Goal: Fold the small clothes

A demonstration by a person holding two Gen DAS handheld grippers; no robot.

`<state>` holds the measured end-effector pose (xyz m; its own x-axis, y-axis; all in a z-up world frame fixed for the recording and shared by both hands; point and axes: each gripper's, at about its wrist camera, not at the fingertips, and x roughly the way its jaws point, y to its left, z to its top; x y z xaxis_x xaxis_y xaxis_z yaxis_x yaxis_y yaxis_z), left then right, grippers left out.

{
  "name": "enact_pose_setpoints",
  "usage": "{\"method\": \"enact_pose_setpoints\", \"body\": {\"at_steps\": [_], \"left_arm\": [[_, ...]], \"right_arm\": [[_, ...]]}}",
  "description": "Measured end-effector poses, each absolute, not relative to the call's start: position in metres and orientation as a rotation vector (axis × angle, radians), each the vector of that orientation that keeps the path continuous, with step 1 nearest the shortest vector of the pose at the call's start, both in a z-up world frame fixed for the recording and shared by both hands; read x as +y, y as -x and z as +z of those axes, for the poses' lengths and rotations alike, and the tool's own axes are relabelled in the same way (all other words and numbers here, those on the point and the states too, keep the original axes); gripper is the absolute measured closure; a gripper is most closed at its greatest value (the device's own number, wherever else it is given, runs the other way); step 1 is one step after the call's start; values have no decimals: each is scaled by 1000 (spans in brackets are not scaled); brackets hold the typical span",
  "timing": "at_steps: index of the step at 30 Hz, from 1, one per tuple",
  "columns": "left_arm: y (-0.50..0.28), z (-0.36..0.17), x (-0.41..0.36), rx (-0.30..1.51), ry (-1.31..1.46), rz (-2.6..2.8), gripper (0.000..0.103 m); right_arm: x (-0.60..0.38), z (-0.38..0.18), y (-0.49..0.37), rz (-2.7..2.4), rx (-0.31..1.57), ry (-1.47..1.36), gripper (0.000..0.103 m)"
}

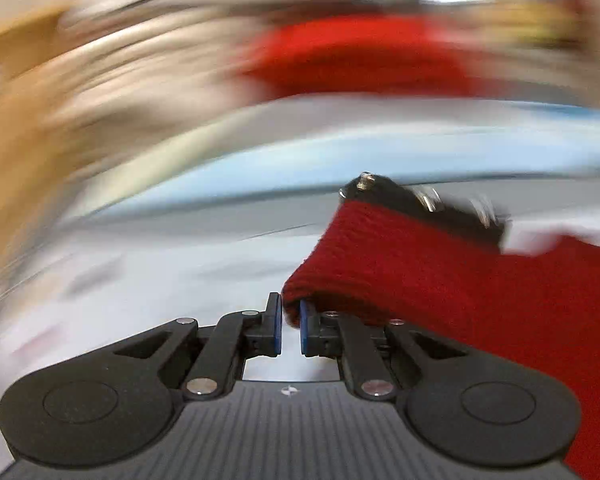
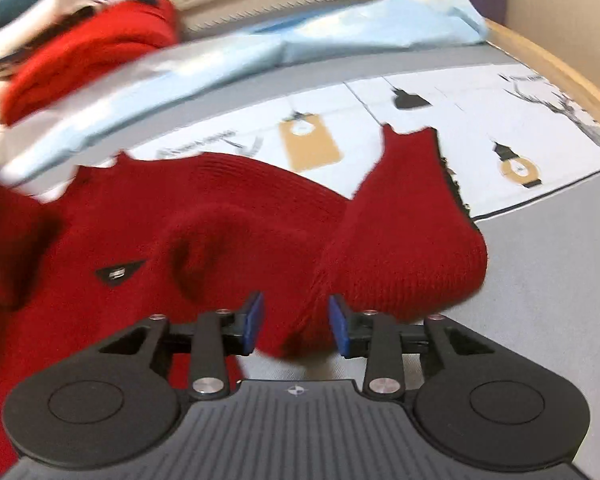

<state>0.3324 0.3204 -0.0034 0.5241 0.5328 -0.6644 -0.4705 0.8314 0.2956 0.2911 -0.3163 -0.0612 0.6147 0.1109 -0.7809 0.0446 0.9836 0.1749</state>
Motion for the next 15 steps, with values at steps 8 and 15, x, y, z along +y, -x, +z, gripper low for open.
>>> {"method": "enact_pose_setpoints", "body": {"at_steps": [8, 15], "left_arm": [[-257, 42, 354, 708, 228, 717, 79], [-278, 9, 236, 777, 84, 349, 79]], "right_arm": [[-299, -89, -326, -172, 948, -25, 64], [-331, -72, -324, -229, 739, -191, 88]]}}
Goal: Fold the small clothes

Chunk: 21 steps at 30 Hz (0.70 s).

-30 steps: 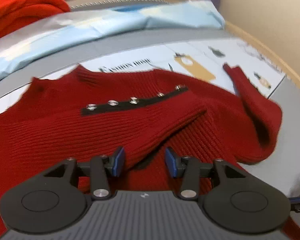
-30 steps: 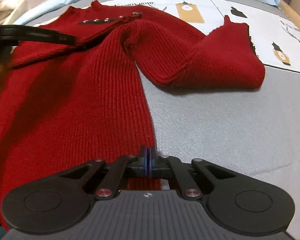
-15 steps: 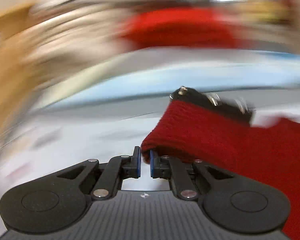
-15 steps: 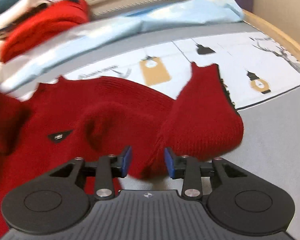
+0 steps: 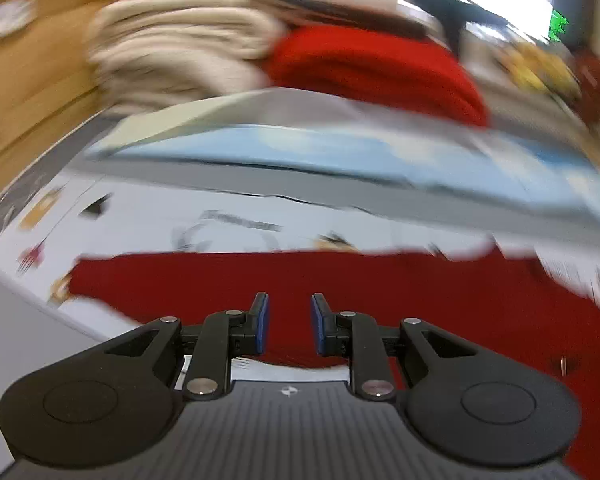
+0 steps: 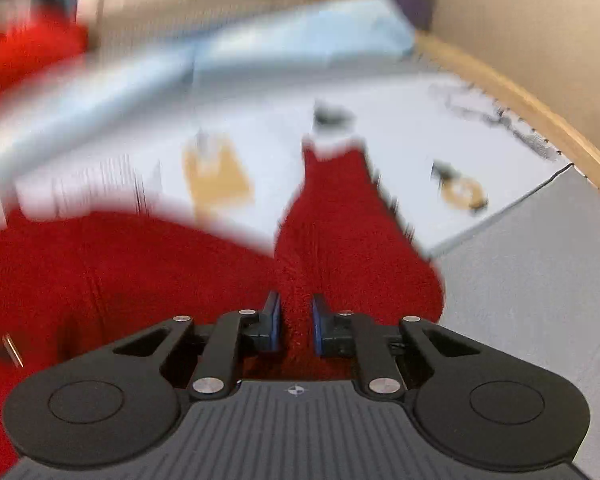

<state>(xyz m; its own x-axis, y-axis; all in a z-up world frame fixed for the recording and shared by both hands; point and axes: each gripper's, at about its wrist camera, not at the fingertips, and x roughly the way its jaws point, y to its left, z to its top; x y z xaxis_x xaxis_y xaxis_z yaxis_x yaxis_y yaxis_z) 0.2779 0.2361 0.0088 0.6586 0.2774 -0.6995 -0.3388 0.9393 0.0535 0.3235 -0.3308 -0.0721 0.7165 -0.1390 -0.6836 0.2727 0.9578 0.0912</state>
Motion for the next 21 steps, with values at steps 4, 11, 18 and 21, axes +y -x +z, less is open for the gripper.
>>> {"method": "enact_pose_setpoints", "body": {"at_steps": [4, 11, 18, 21], "left_arm": [[-296, -8, 208, 795, 20, 279, 79], [-313, -27, 204, 861, 36, 248, 79], [-315, -35, 201, 893, 16, 236, 77], [-314, -38, 201, 903, 6, 236, 77]], "right_arm": [[-376, -61, -306, -389, 559, -298, 88], [-435, -110, -307, -423, 715, -574, 80], [-477, -116, -326, -299, 623, -827, 67], [-487, -116, -344, -216, 642, -855, 67]]}}
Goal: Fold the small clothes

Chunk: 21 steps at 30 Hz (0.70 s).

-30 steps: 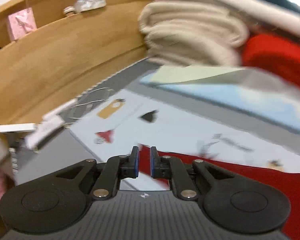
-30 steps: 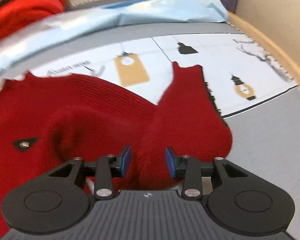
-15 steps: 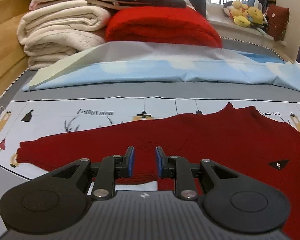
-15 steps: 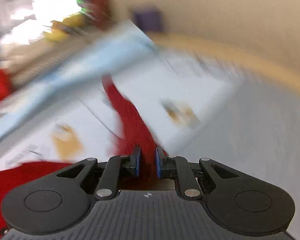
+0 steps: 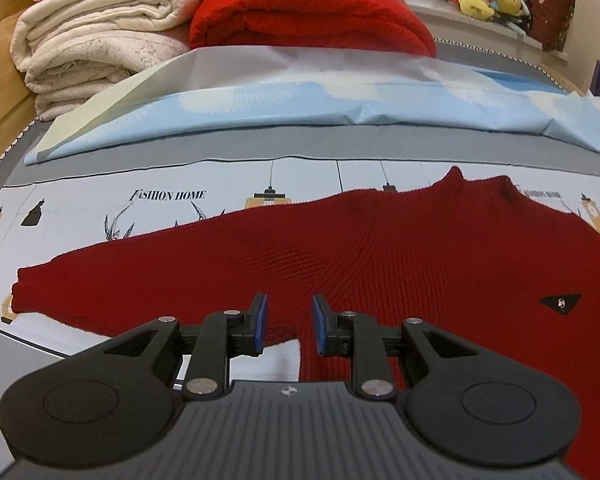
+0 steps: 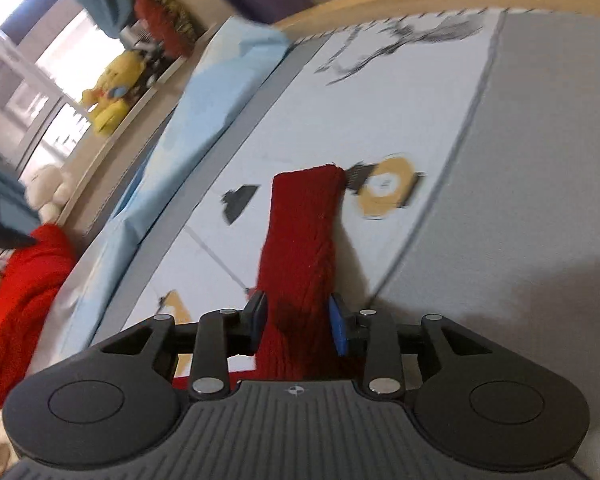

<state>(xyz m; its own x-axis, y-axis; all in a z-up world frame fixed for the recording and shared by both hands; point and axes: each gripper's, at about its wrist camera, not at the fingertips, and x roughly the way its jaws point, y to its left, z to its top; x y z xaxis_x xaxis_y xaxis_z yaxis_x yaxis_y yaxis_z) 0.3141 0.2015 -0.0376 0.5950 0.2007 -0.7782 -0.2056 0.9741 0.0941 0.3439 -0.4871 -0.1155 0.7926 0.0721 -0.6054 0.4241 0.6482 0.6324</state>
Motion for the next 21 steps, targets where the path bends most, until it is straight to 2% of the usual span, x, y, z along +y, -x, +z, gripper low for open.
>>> {"method": "enact_pose_setpoints", "body": {"at_steps": [2, 3, 6, 12, 14, 16, 18, 21], "left_arm": [[-314, -40, 202, 909, -4, 238, 77], [-314, -41, 202, 912, -6, 238, 77], [-314, -42, 205, 917, -3, 242, 77], [-315, -39, 208, 907, 13, 235, 77], [-314, -39, 207, 910, 5, 228, 77], [-314, -39, 205, 912, 1, 224, 77], [-313, -39, 206, 915, 4, 225, 77], [-312, -38, 207, 912, 8, 225, 77]], "right_arm": [[-489, -116, -355, -168, 658, -856, 72], [-489, -116, -361, -157, 683, -842, 88], [-484, -105, -366, -166, 661, -786, 91], [-490, -28, -315, -238, 144, -720, 92], [-493, -41, -314, -312, 206, -717, 92], [-503, -78, -326, -431, 410, -754, 91], [-518, -122, -328, -503, 582, -918, 90], [-530, -144, -318, -505, 578, -1045, 92]]}}
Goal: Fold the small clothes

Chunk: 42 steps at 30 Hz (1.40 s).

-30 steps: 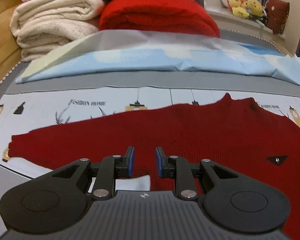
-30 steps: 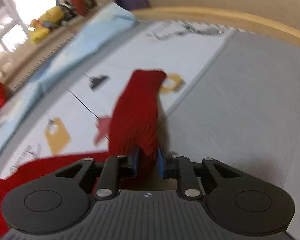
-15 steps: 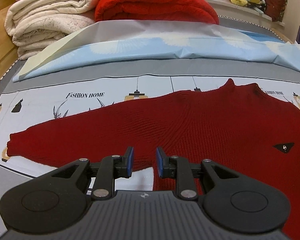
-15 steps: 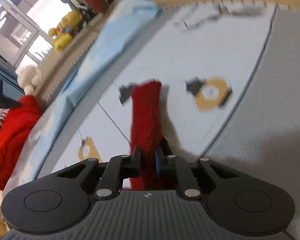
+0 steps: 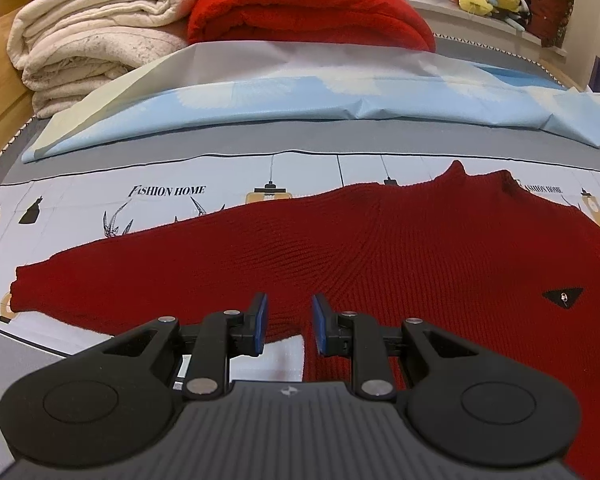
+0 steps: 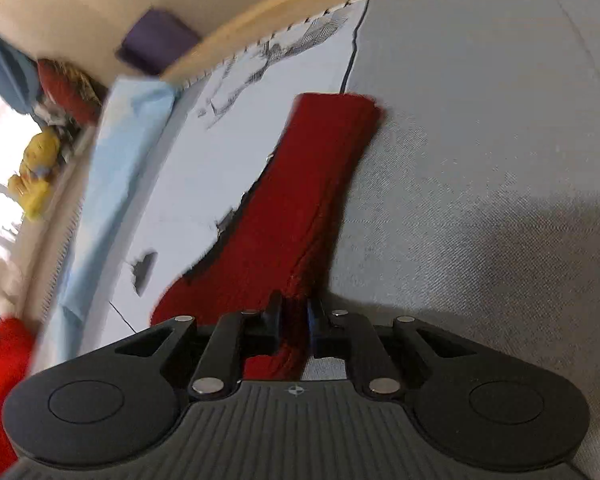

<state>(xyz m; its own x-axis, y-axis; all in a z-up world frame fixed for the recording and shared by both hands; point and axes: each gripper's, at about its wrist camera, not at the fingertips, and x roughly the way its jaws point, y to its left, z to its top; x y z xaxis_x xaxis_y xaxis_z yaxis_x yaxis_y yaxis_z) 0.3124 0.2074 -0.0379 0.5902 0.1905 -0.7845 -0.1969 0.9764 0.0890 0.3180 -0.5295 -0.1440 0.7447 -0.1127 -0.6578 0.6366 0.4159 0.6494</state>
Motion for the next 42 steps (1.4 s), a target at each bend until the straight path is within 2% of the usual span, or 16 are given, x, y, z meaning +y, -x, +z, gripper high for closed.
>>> {"method": "enact_pose_setpoints", "body": {"at_steps": [7, 11, 13, 14, 15, 16, 20, 25, 30, 31, 33, 36, 40, 42], "left_arm": [[-314, -40, 209, 922, 9, 223, 77], [-312, -36, 210, 913, 15, 216, 77], [-310, -35, 212, 910, 14, 213, 77], [-309, -34, 212, 909, 12, 212, 76], [-307, -34, 213, 909, 10, 212, 76], [-306, -34, 214, 909, 9, 213, 76], [-302, -30, 219, 906, 19, 215, 76], [-297, -22, 224, 888, 48, 215, 76], [-297, -16, 227, 886, 93, 209, 76], [-298, -16, 227, 886, 102, 207, 76], [-299, -15, 227, 889, 124, 207, 76], [-303, -17, 227, 898, 149, 205, 76], [-308, -22, 224, 912, 174, 184, 76], [-311, -27, 223, 922, 218, 149, 76]], "right_arm": [[-522, -114, -302, -667, 506, -941, 94], [-529, -135, -296, -746, 584, -970, 93], [-528, -133, -302, -724, 583, -940, 86], [-528, -131, -306, -706, 585, -928, 86], [-527, -130, -308, -689, 581, -930, 86], [-527, -130, -308, -687, 578, -933, 91], [-510, -110, -317, -717, 552, -801, 92], [-413, -31, -346, -480, 382, -384, 92], [-256, 13, -345, 208, 325, -194, 90], [-227, 15, -340, 319, 333, -181, 86], [-182, 11, -334, 520, 396, -239, 87], [-141, -4, -327, 618, 548, -328, 75], [-138, -6, -327, 536, 723, -367, 74], [-152, 6, -318, 420, 758, -380, 70]]}}
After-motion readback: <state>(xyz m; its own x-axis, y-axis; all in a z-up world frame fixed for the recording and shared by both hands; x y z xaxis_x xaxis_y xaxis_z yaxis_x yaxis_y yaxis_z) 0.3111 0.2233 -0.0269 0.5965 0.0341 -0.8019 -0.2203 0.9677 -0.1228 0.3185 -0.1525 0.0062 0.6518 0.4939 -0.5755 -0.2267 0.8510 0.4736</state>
